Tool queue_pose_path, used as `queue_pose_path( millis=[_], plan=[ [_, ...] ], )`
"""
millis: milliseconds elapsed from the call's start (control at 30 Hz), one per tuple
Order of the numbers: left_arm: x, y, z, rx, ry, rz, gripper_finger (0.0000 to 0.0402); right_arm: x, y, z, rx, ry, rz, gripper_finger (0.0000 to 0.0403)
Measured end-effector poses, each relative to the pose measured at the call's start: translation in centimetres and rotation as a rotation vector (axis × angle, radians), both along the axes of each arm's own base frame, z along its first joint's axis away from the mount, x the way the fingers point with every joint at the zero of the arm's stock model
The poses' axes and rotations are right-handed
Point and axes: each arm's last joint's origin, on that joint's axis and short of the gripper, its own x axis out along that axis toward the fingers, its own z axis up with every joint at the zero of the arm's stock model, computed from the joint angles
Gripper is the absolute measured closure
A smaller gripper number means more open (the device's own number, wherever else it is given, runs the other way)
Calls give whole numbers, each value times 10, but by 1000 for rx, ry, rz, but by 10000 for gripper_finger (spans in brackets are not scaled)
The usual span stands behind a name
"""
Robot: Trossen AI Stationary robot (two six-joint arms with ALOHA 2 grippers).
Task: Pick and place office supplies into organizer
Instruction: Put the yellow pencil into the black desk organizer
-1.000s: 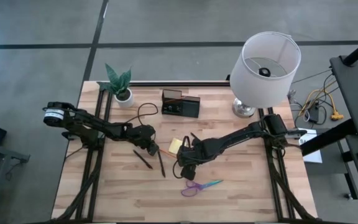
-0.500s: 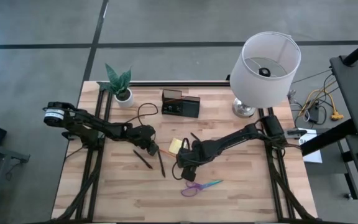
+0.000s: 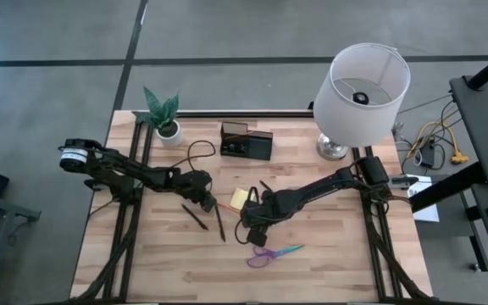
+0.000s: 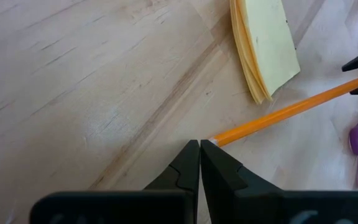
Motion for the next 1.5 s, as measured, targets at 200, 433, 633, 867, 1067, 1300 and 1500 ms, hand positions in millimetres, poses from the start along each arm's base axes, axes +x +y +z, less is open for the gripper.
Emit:
queue_pose_path(
  millis=[200,433,633,867,1067,1300,1500],
  plan=[
    [0,0,0,0,0,0,402,0,-1,0,-19,0,-1,346],
    [-1,-2,7,-29,-28,-34,402,-2,-5,11,-111,-9,-2,386],
    [-4,-2,34,-19,-163,-40,402,2,-10,32,-217,22,63,386],
    [-16,-1,64,19,-302,-44,402,6,-18,75,-495,54,157,388],
    [-28,-3,91,-7,-450,-90,402,6,-42,123,-755,149,245,388],
    [-44,-3,118,23,-612,-92,402,2,-106,160,-858,294,234,389],
    [-52,-2,141,41,-807,-71,402,-7,-169,163,-808,442,274,389]
  ],
)
